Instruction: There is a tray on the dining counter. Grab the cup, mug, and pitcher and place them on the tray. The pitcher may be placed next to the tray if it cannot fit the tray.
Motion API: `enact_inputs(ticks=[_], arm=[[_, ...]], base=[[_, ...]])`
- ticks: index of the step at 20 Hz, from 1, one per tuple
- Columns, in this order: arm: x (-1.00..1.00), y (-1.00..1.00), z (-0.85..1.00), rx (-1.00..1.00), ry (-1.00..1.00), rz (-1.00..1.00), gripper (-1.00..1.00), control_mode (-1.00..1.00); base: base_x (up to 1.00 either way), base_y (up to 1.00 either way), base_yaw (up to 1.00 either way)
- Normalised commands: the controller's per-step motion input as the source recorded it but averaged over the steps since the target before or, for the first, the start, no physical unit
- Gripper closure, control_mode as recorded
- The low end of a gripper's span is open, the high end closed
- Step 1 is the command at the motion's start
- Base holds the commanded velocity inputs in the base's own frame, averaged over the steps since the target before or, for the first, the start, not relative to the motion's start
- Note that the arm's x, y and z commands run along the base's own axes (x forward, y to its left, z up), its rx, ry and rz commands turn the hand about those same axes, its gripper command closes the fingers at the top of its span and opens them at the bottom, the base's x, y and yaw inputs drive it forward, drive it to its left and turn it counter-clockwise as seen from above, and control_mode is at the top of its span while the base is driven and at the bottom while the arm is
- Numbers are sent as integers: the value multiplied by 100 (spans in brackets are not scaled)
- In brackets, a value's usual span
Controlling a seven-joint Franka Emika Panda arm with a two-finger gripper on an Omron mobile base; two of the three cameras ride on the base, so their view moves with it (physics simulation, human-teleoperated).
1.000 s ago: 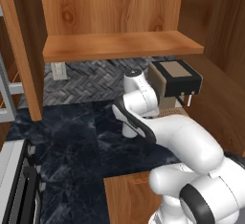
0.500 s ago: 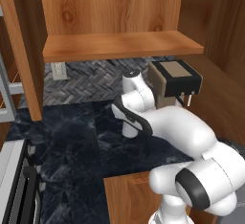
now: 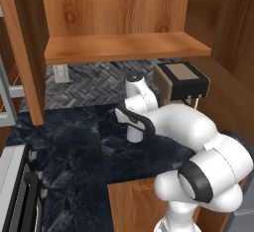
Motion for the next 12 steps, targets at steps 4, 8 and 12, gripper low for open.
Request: enact_inputs(ticks=[4,8,12], arm=[[22,0,-8,0,0,0,-100,-100],[21,0,-8,0,0,0,-100,-100],[17,0,-10,0,0,0,-100,-100]], base=[[0,0,0],[0,0,0],[0,0,0]])
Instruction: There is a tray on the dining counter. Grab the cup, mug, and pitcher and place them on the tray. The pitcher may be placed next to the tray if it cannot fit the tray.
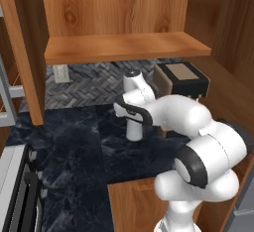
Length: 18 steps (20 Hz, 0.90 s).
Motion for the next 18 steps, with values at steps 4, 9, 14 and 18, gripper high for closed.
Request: enact_inputs(ticks=[4,9,14,18], arm=[[1,0,-21,0,0,0,-100,-100],[-3,0,-28,-2,0,0,100,-100],[-12,-2,-17,-1,0,0,100,-100],[-14,-1,-12,0,0,0,100,-100]], base=[[0,0,0],[0,0,0],[0,0,0],[0,0,0]])
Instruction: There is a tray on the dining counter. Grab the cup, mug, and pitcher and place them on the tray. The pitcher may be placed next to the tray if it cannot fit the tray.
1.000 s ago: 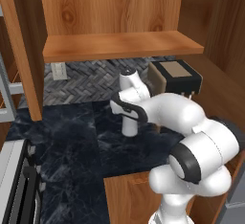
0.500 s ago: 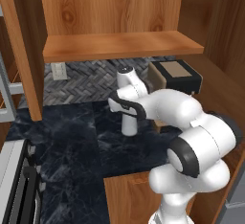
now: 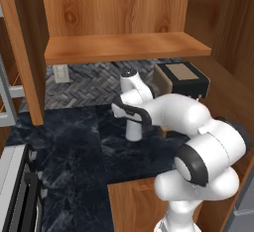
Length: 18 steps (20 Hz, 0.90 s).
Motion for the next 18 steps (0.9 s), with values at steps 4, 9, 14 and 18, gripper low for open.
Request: enact_inputs(ticks=[4,9,14,18], arm=[[-37,-1,-4,0,0,0,100,-100],[-83,-16,9,0,-12,0,100,-100],[-98,-33,41,0,-20,0,100,-100],[-100,-39,44,0,-18,0,100,-100]], base=[[0,0,0],[0,0,0],[0,0,0],[0,0,0]])
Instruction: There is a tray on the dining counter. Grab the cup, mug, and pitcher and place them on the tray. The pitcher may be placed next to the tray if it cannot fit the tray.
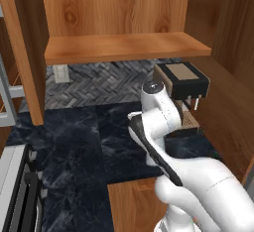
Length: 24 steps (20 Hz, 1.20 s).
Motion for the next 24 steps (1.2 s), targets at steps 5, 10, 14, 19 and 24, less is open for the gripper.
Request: enact_inputs(ticks=[5,10,14,19,24], arm=[[-100,-38,48,0,-13,2,100,-100],[-96,-27,55,0,-4,3,100,-100],[-97,-20,60,0,0,4,100,-100],[-100,-19,54,0,0,2,100,-100],[-65,-13,57,0,-1,1,100,-100]], base=[[0,0,0],[0,0,0],[0,0,0],[0,0,0],[0,0,0]])
